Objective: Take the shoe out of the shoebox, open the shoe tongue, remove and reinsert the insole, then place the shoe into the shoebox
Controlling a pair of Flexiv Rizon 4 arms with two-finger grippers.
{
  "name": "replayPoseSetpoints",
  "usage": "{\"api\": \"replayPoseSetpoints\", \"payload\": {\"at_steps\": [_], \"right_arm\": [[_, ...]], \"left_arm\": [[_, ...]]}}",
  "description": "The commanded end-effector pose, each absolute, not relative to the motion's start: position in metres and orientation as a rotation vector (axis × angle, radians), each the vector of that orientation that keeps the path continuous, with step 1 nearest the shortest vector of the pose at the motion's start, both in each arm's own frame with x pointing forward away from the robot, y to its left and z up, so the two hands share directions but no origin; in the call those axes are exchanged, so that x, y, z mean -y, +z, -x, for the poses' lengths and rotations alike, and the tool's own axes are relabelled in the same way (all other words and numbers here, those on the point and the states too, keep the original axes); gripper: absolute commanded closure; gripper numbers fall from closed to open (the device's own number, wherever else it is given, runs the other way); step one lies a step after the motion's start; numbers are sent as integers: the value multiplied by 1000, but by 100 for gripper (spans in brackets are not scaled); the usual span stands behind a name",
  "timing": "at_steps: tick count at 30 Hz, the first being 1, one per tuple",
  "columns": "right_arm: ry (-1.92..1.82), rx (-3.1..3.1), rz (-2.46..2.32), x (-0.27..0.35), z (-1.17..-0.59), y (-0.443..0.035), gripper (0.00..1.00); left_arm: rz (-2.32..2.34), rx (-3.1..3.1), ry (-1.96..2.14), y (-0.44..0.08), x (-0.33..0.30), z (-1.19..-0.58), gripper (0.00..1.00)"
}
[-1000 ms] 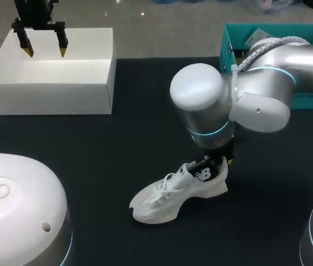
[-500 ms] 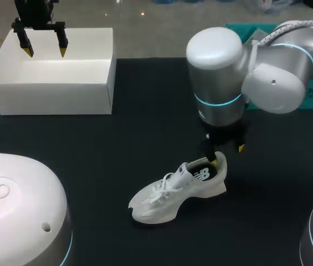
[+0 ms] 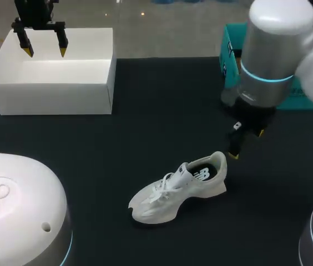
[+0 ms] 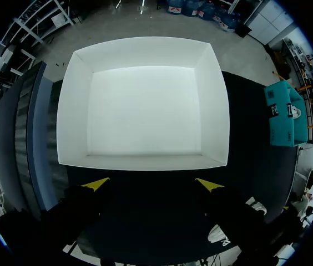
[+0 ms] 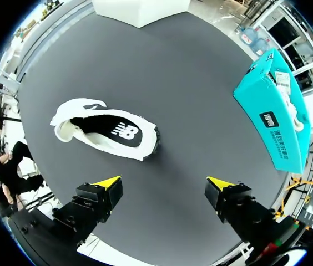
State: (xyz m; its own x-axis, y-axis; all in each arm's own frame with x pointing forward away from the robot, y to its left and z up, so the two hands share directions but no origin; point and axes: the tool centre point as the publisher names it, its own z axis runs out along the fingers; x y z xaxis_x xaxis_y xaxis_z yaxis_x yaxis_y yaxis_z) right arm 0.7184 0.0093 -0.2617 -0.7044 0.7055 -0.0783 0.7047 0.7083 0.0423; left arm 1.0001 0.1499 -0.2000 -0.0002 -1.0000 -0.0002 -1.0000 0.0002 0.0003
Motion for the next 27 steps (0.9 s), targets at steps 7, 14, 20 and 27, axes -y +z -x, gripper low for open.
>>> {"api": "replayPoseSetpoints", "payload": {"at_steps": [7, 14, 20, 27], "right_arm": [[1255, -3236, -181, 18, -704, -263, 0], [1437, -2989, 70, 36, -700, -271, 0], [1413, -2731, 187, 56, -701, -268, 0], [1289, -2686, 62, 66, -715, -271, 0]], "left_arm": [[-2221, 2222, 0, -200, -150, -1000, 0], [-2221, 2222, 0, -200, -150, -1000, 0], [-2221, 2222, 0, -200, -150, -1000, 0], [-2221, 2222, 0, -200, -150, -1000, 0]]}}
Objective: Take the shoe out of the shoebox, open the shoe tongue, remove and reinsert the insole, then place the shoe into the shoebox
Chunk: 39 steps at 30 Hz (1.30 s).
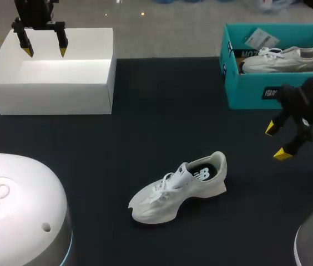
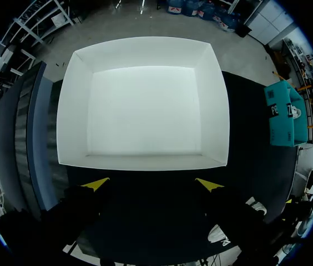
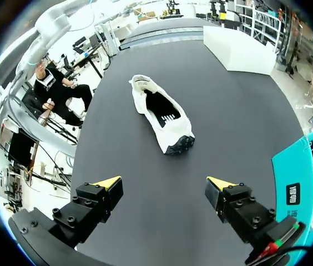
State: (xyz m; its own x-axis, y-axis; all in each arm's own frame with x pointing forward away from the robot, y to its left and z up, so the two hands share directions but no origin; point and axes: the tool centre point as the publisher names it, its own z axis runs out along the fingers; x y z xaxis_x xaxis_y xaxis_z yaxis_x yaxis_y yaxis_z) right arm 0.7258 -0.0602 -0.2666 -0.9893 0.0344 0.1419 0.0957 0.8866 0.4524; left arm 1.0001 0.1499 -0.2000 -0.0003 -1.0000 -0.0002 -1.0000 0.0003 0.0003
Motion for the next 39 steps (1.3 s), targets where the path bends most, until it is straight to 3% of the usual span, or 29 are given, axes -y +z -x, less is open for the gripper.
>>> {"api": "replayPoseSetpoints", "payload": {"at_steps": [1, 20, 39], "right_arm": [[-1396, 2990, -55, 65, -717, -272, 0], [-1290, 3010, 43, 65, -720, -275, 0], [-1266, 3098, 162, 125, -715, -303, 0]], "left_arm": [[-2221, 2222, 0, -200, -150, -1000, 0], [-2221, 2222, 0, -200, -150, -1000, 0], [-2221, 2222, 0, -200, -150, -1000, 0]]}}
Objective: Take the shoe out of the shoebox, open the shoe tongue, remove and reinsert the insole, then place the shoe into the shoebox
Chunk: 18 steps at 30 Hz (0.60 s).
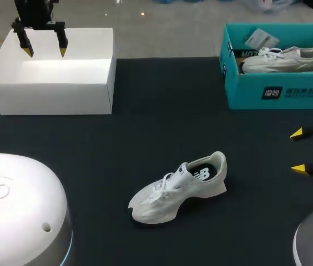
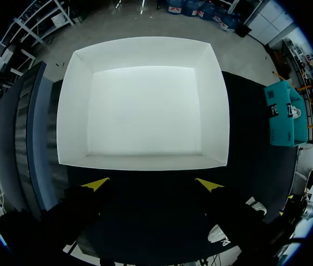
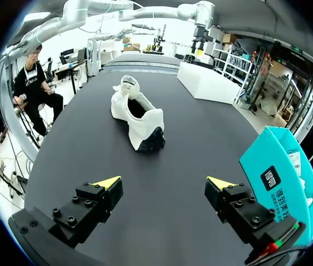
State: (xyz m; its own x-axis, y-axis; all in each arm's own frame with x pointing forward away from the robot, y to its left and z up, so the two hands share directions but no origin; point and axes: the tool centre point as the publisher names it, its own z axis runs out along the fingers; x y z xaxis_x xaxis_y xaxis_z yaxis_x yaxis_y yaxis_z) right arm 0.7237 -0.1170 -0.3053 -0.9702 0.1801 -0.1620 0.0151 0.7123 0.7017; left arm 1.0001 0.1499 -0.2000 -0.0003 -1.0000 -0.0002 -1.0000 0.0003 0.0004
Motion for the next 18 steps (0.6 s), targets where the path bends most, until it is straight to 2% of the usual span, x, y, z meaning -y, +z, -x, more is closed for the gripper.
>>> {"api": "replayPoseSetpoints", "payload": {"at_steps": [1, 18], "right_arm": [[1091, -2719, -136, 128, -714, -303, 0], [1061, -2807, -77, 140, -704, -305, 0]], "left_arm": [[-2221, 2222, 0, -200, -150, -1000, 0], [-2221, 2222, 0, -200, -150, -1000, 0]]}}
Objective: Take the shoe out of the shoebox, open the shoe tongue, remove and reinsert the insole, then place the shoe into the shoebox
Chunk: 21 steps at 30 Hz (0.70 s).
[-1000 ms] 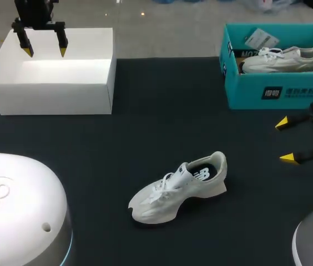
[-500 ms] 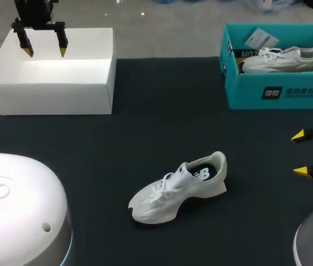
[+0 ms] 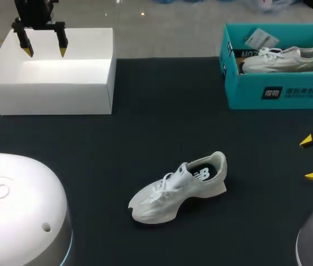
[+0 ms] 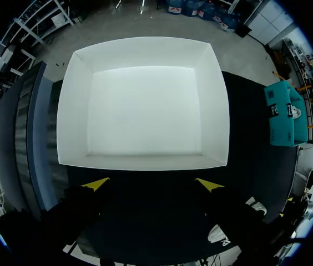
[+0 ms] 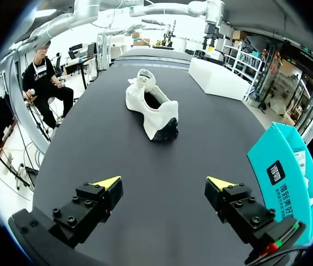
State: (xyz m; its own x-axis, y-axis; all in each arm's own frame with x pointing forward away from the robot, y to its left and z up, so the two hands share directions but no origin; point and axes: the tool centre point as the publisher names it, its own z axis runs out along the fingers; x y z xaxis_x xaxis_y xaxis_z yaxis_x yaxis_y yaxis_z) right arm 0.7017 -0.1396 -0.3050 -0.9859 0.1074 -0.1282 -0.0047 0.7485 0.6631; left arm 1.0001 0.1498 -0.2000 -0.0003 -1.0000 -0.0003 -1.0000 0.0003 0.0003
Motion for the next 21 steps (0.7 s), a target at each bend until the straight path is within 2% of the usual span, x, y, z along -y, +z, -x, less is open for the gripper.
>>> {"api": "replayPoseSetpoints", "payload": {"at_steps": [1, 21], "right_arm": [[1064, -2811, -79, 141, -703, -306, 0], [1005, -2864, -55, 140, -699, -310, 0]], "left_arm": [[-2221, 2222, 0, -200, -150, -1000, 0], [-2221, 2222, 0, -200, -150, -1000, 0]]}}
